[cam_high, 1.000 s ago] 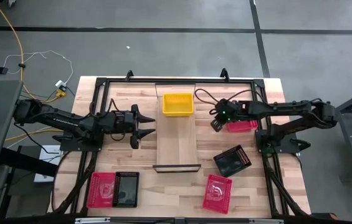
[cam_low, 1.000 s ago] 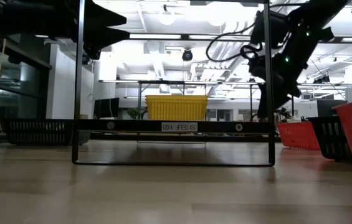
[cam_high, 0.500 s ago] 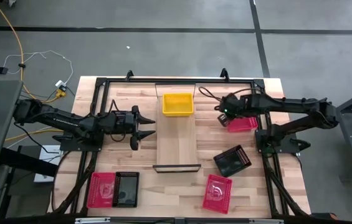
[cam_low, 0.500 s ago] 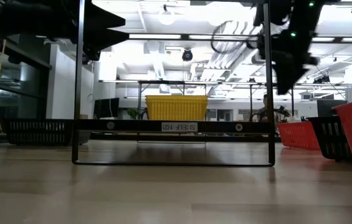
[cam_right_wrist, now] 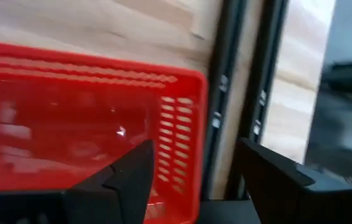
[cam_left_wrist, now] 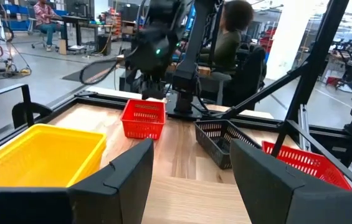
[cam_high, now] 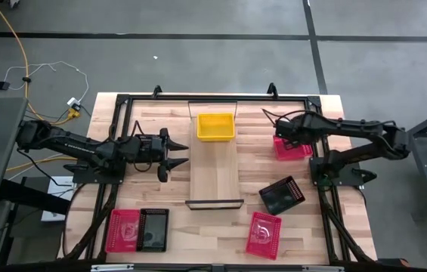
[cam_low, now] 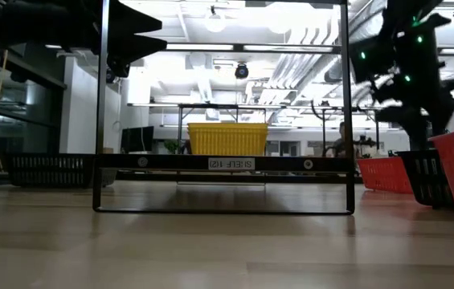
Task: Stack baskets on shelf by color
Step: Put the top red bin on the shelf
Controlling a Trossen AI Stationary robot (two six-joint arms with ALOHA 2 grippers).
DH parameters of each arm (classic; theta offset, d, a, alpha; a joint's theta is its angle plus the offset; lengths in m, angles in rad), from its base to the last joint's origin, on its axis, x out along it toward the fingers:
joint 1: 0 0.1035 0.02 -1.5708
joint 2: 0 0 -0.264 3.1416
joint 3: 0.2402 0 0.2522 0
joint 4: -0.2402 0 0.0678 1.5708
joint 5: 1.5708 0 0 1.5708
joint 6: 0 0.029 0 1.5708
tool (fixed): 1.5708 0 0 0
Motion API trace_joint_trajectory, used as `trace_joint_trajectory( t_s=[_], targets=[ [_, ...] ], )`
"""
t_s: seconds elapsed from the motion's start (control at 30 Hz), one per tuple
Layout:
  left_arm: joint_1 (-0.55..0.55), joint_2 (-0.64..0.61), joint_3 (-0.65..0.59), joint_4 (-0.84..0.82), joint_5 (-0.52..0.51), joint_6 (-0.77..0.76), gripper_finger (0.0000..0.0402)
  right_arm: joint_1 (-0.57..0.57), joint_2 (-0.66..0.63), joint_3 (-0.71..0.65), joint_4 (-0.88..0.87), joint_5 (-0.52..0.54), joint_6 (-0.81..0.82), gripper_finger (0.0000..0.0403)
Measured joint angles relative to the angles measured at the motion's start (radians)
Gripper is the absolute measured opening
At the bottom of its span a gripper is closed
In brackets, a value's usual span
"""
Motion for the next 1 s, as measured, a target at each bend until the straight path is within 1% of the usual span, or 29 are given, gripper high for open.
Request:
trace_joint_trajectory(
  t_s=[0.13,0.3,0.5,0.67,0.8,0.9,1.0],
  targets=[
    [0.000,0.000,0.000,0.000,0.001,-0.001,0.0202,-0.058,0.001,-0.049,0.037,0.007,-0.026,0.0220],
    [0.000,0.000,0.000,0.000,0.002,0.000,0.0202,-0.119,0.001,-0.076,0.119,-0.042,-0.103,0.0220],
    [0.000,0.000,0.000,0.000,0.002,0.000,0.0202,-0.204,0.001,-0.106,0.136,-0.035,-0.140,0.0220],
    [0.000,0.000,0.000,0.000,0.003,-0.001,0.0202,-0.258,0.001,-0.137,0.238,-0.114,-0.204,0.0220],
    [0.000,0.000,0.000,0.001,0.007,-0.003,0.0202,-0.288,0.001,-0.162,0.277,-0.124,-0.218,0.0220],
    [0.000,0.000,0.000,0.001,0.008,-0.004,0.0202,-0.294,0.001,-0.163,0.280,-0.123,-0.218,0.0206],
    [0.000,0.000,0.000,0.001,0.008,-0.003,0.0202,-0.293,0.001,-0.163,0.279,-0.119,-0.218,0.0163]
  ],
)
